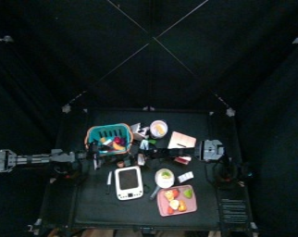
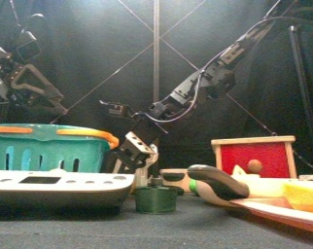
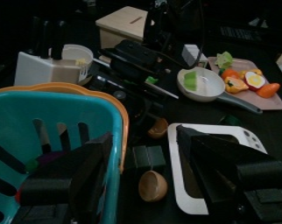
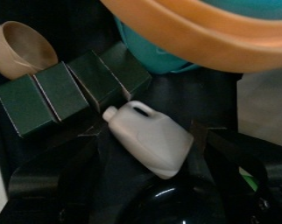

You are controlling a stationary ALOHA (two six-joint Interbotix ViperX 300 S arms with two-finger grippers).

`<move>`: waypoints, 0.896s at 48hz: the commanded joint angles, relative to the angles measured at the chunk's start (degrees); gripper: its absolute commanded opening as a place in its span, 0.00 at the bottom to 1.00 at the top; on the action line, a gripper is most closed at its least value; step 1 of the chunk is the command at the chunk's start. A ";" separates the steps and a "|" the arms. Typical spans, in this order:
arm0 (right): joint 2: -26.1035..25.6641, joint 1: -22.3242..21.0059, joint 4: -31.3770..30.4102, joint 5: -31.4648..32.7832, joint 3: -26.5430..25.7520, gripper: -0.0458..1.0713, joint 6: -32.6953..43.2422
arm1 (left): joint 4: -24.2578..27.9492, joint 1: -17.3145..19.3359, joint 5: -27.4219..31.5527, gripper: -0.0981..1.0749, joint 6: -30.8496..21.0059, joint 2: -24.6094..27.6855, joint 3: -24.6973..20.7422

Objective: Grab detergent

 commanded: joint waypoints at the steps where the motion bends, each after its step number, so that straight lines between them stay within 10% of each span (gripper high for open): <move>1: -1.49 -0.70 0.18 -0.44 -1.05 0.97 0.09 | 0.00 0.09 -0.26 0.89 0.00 0.09 -0.62; 43: -1.67 -0.79 0.62 -0.44 1.14 0.96 0.09 | 0.00 0.18 -0.26 0.89 0.09 0.09 -0.44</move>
